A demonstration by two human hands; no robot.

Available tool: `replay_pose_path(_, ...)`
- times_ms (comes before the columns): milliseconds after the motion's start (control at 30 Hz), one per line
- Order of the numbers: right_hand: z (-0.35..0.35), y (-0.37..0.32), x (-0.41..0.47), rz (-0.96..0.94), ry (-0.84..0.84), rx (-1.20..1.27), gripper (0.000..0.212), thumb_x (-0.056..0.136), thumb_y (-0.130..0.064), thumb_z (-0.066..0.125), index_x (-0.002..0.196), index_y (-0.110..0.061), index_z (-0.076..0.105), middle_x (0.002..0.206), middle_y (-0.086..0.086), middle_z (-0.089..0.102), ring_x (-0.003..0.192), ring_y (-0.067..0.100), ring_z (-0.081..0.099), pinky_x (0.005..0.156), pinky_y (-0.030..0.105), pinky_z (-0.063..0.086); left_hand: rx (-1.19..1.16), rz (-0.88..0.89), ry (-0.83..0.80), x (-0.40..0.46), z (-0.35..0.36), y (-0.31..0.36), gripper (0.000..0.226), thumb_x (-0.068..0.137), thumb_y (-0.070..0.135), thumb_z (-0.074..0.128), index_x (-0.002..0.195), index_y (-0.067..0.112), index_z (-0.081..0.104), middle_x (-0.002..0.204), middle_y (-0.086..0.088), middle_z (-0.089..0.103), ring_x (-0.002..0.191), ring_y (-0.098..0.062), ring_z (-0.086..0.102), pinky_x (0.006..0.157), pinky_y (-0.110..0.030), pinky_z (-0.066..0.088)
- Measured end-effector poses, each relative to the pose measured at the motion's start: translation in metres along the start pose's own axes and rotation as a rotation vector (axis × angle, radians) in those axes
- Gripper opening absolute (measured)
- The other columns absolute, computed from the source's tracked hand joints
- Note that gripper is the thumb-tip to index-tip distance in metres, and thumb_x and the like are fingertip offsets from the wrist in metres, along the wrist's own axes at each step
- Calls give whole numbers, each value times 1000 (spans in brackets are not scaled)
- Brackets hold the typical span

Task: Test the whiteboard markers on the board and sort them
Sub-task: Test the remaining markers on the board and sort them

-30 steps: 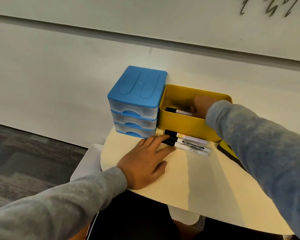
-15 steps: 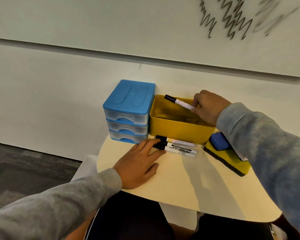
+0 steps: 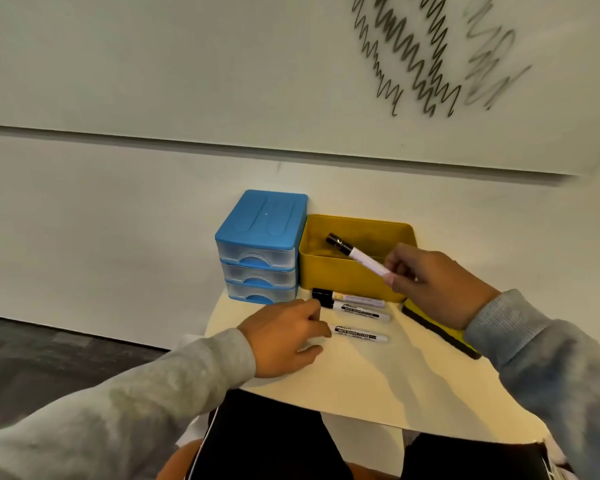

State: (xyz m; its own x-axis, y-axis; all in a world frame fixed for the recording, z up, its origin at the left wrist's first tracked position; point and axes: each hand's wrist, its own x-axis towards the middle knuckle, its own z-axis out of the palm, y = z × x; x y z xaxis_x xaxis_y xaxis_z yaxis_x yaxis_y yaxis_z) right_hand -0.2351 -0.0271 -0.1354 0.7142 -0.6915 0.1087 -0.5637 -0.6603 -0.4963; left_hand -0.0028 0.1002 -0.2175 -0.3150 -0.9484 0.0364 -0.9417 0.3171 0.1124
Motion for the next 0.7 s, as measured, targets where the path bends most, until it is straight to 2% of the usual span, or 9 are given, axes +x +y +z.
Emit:
replay_pose_path(133,7,3,-2,22,-44,-2,6,100,-26,59,95,-29,55,82,-10,61,73,5,55,59,15,35,9,-49,-76,5,12,2,48,102,47,43,148,33,43,129,1,43,110,-20,49,88,-33,48)
replay_pose_path(200,10,4,-2,28,-54,-14,4,100,-27,58,97,-28,56,82,-11,61,74,5,56,60,14,35,-7,-76,-77,7,15,4,50,103,48,39,151,33,38,128,1,41,109,-20,50,88,-34,48)
replay_pose_path(533,28,16,-2,103,-137,-53,6,101,-29,55,96,-29,55,84,-9,63,76,10,59,65,19,41,-44,-122,-128,13,17,6,57,104,50,32,157,38,14,134,-2,38,110,-21,51,89,-35,51)
replay_pose_path(700,34,19,-4,123,-157,-108,3,102,-29,53,99,-28,54,82,-13,60,76,7,58,64,15,41,-63,-131,-83,14,14,0,59,104,51,33,158,38,12,138,0,37,114,-23,50,91,-34,51)
